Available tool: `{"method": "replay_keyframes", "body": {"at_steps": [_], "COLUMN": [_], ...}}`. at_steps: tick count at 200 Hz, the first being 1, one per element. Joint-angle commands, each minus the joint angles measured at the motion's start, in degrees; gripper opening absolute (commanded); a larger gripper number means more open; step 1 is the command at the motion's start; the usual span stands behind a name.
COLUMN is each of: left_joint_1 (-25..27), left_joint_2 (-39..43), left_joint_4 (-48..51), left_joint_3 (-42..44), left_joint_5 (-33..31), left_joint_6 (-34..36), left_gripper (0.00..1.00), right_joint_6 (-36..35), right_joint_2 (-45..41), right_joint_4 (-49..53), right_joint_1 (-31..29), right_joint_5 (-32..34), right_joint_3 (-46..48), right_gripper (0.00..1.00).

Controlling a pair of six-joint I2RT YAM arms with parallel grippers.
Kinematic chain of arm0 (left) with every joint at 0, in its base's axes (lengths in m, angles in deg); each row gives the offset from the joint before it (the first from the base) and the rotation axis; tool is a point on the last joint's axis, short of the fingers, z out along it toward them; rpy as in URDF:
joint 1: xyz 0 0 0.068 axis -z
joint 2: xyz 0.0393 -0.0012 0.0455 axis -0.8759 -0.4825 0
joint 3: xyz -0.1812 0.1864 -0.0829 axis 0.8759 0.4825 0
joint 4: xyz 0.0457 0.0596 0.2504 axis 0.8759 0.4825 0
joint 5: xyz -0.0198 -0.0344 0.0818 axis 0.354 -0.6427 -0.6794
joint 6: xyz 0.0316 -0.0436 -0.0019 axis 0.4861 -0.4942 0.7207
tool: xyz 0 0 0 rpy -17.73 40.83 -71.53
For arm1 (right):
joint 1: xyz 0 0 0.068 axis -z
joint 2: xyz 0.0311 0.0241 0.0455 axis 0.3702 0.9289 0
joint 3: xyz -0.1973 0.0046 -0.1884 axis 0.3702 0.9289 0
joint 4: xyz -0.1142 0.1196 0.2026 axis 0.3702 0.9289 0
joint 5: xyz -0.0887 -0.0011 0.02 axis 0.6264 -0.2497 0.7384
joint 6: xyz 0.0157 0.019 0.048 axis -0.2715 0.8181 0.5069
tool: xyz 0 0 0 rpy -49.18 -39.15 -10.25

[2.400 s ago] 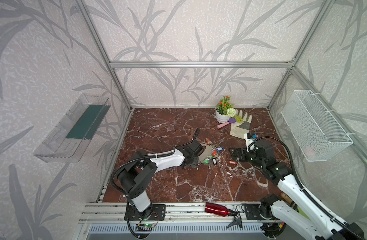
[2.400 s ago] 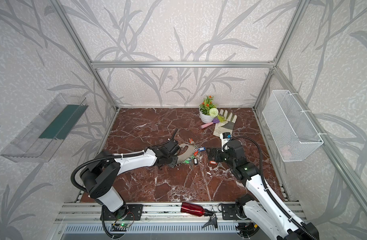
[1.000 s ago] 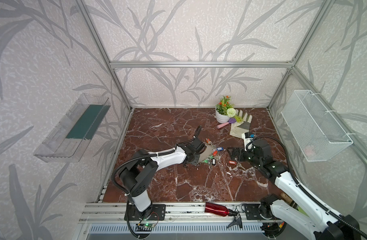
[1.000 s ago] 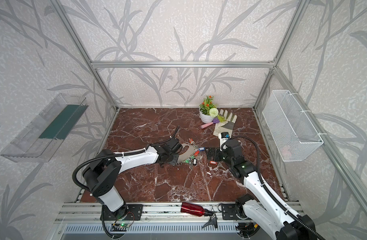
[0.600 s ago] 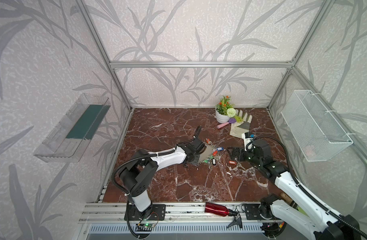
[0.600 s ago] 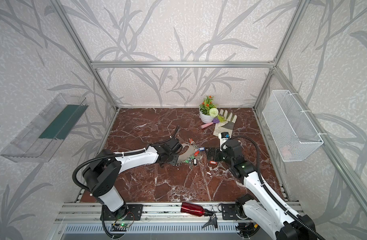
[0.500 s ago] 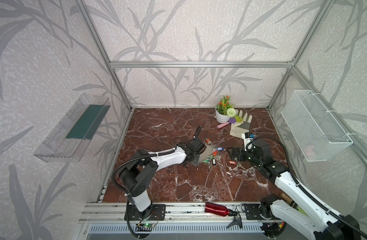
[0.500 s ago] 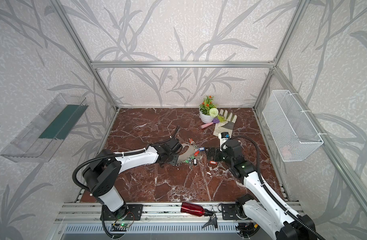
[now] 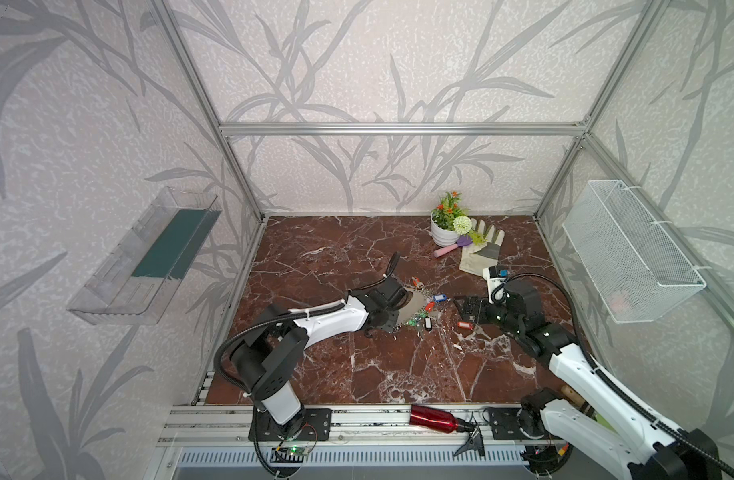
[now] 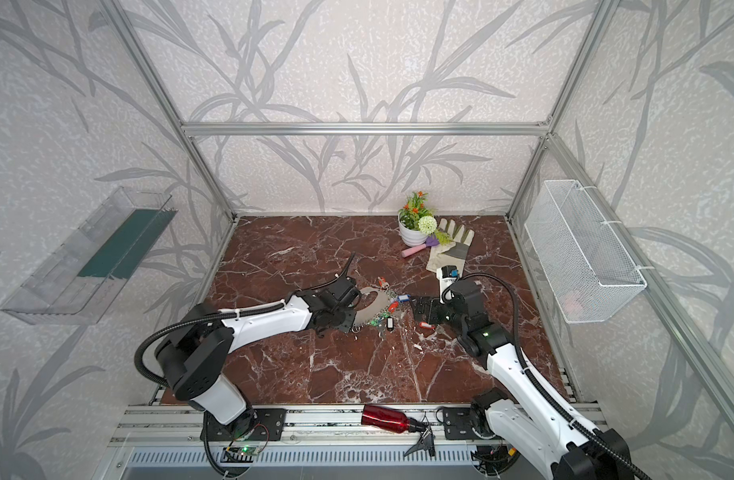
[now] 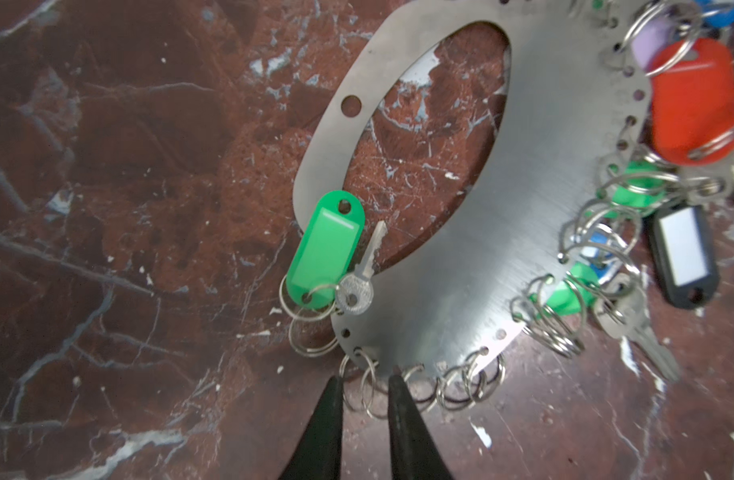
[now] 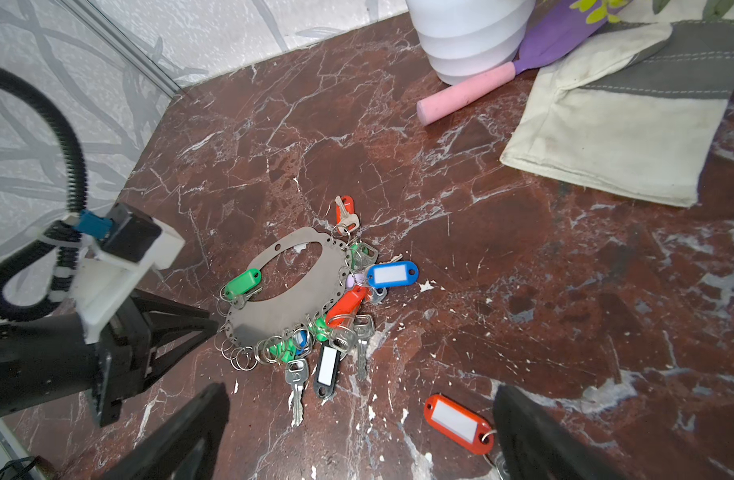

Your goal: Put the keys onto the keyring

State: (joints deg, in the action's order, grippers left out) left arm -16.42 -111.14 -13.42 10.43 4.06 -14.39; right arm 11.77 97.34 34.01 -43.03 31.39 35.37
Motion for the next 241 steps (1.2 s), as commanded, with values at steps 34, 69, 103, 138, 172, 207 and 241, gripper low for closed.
{"method": "replay_keyframes", "body": {"at_steps": [34, 69, 103, 138, 172, 207, 241], "left_joint_1": [0.1, -0.1, 0.0, 0.0, 0.0, 0.0, 0.0], "left_joint_2": [12.6, 15.5, 13.2, 9.9, 6.8, 4.5, 2.4], "left_joint_4": [-6.0, -8.9, -7.1, -4.8, -3.5, -1.8, -1.3], "left_joint_3": [8.1, 12.3, 10.6, 7.9, 6.0, 4.4, 3.3], "left_joint_5": [-4.1, -6.2, -2.8, -1.4, -1.6, -1.5, -0.6], "left_joint_6": [-2.0, -0.7, 0.1, 0.3, 0.1, 0.3, 0.6], "left_gripper": [0.27, 0.31, 0.33, 0.38, 0.39, 0.40, 0.39], "right_joint_6": [-2.1, -3.1, -3.7, -3.7, -3.4, -3.0, -2.9], "right_joint_2": [-1.5, -1.0, -0.7, -1.2, -3.3, -5.3, -7.6], "right_joint_4": [1.6, 2.4, 2.2, 2.5, 4.1, 7.4, 11.3], "right_joint_1": [-2.8, -3.0, -3.2, -3.7, -4.6, -6.3, -7.4], "right_joint_5": [4.5, 4.2, 4.2, 4.5, 5.0, 3.8, 1.3], "right_joint_3": [-0.3, -1.2, -2.0, -1.4, -0.7, -0.5, 0.5], "right_gripper": [0.99, 0.99, 0.99, 0.99, 0.99, 0.99, 0.99]}}
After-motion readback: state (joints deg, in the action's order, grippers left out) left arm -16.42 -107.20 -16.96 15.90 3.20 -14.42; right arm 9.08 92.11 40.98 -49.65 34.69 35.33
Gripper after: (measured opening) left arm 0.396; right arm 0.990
